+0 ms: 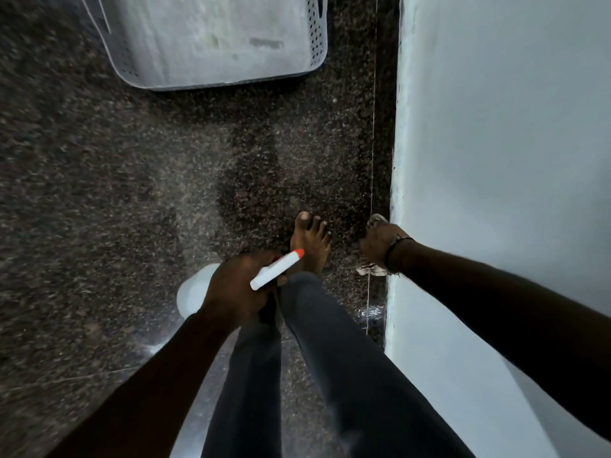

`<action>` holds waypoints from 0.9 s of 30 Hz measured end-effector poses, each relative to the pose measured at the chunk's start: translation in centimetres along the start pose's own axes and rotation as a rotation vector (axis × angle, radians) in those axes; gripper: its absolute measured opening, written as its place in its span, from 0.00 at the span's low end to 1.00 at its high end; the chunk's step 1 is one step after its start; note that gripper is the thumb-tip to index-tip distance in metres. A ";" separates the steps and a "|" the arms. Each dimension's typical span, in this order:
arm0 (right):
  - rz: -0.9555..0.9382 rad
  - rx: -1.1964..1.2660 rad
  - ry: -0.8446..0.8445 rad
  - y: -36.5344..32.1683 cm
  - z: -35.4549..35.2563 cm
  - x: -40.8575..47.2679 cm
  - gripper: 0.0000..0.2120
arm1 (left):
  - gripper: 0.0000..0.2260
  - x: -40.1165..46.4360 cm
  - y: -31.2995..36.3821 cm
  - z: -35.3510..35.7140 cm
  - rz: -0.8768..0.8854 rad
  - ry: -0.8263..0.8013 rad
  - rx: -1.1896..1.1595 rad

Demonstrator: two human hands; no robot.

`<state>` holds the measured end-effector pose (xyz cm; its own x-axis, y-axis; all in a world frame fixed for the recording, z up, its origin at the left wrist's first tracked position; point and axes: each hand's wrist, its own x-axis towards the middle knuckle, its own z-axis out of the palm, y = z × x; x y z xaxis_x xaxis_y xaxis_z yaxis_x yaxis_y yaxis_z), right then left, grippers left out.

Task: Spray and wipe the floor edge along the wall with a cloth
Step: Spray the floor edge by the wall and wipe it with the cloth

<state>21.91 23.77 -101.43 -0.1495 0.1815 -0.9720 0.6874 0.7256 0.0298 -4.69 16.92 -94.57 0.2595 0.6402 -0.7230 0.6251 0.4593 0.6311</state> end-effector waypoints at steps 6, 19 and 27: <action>0.074 -0.023 0.055 -0.1 -0.1 -0.5 0.19 | 0.09 1.1 0.1 0.0 0.027 0.065 -0.028; -0.025 0.288 -0.054 0.4 -5.2 -6.3 0.17 | 0.10 3.2 4.1 -4.1 0.061 0.016 0.112; -0.016 0.067 0.109 2.4 -5.8 -3.2 0.20 | 0.16 5.0 4.6 -7.1 0.120 -0.002 0.070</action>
<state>19.96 28.78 -96.90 -0.2349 0.2443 -0.9408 0.7300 0.6834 -0.0048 -5.71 26.62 -93.27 0.3364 0.6868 -0.6443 0.6392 0.3359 0.6918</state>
